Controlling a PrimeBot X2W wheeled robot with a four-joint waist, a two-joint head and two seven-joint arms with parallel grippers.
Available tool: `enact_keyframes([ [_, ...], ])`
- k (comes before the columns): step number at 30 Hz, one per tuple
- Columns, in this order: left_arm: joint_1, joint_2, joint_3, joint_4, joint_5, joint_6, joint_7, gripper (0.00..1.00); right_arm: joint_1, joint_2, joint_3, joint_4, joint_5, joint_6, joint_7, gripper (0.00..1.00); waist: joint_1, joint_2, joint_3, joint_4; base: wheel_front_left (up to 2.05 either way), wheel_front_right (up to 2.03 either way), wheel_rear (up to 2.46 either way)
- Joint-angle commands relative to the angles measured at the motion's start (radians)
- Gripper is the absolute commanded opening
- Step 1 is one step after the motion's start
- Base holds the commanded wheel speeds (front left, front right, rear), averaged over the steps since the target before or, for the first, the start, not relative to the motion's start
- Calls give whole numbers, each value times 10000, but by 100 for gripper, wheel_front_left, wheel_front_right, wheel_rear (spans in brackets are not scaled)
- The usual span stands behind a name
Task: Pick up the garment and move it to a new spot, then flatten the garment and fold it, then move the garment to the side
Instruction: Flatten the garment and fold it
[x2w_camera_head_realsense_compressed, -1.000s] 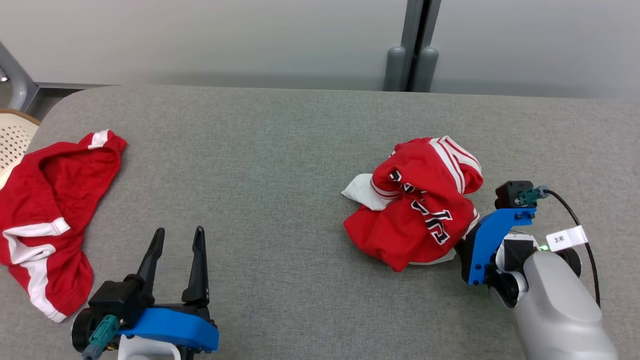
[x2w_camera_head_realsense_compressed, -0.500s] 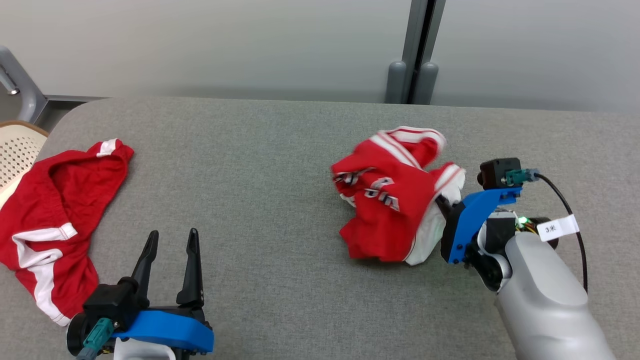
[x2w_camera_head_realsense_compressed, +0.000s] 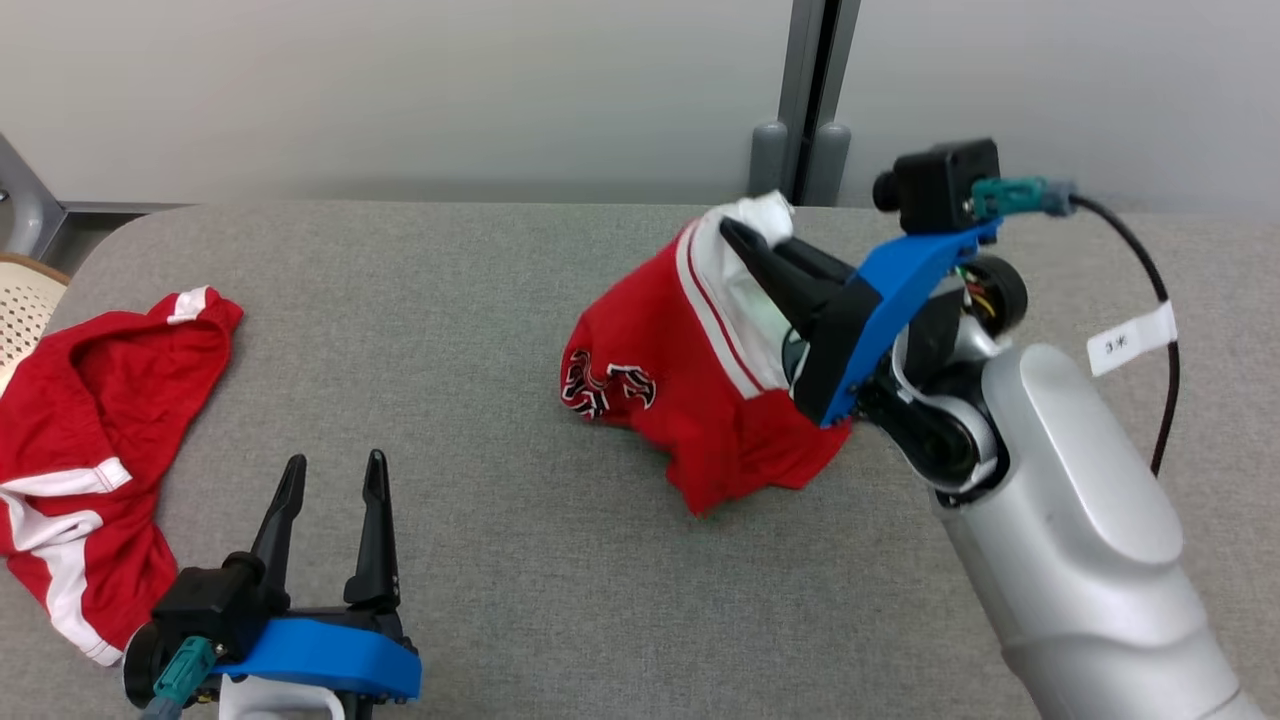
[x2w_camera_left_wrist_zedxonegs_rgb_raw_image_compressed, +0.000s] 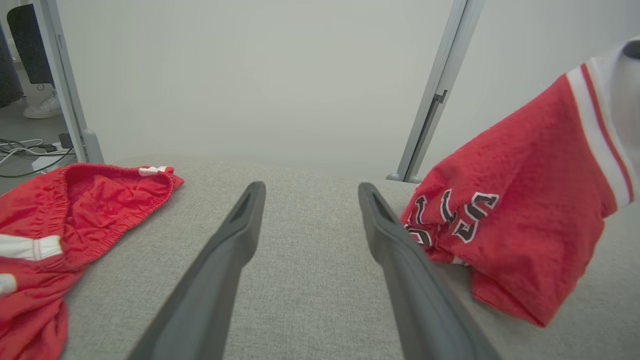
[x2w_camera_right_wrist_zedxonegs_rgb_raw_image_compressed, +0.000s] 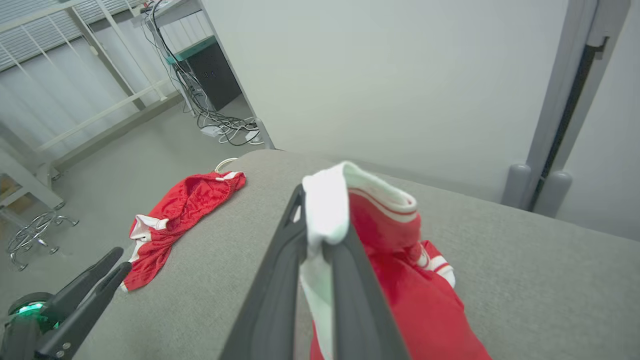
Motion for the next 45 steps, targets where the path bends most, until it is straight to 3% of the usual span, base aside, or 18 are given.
enact_keyframes([
  [1, -195, -3, -3, -12, -27, -27, -83, 100, -608, -12, 186, -18, 473, 8, -59, 0, 0, 0, 126, 106, 0, 0, 0],
  [6, -397, -70, -101, 91, 27, -108, -116, 100, -2168, -12, 845, 722, 1359, 8, -724, 0, 0, 0, 346, 286, 0, 0, 0],
  [16, -529, -219, -323, 517, 79, -296, -196, 100, -6084, -9, 2028, 3399, 3406, 8, -4202, 0, 0, 0, 187, 726, 0, 0, 0],
  [22, -309, -160, -208, 523, -8, -195, -251, 100, -7000, -12, 2473, 4909, 4504, 7, -5562, 0, 0, 0, 1, 486, 0, 0, 0],
  [29, -65, -64, -77, 416, -64, -145, -269, 100, -5746, -10, 2915, 6796, 3999, 8, -5730, 0, 0, 0, -65, -187, 0, 0, 0],
  [34, 24, -31, -72, 387, -80, -120, -266, 100, -4385, -42, 3145, 7470, 3413, 8, -5585, 0, 0, 0, -112, -595, 0, 0, 0],
  [40, 210, 36, -20, 320, -121, -22, -275, 100, -2803, -312, 3212, 6532, 2971, 8, -5396, 0, 0, 0, -241, -1018, 0, 0, 0],
  [45, 298, 129, 55, 182, -138, 74, -266, 100, -1384, -756, 2752, 4126, 2477, 8, -4820, 0, 0, 0, -248, -1334, 0, 0, 0],
])
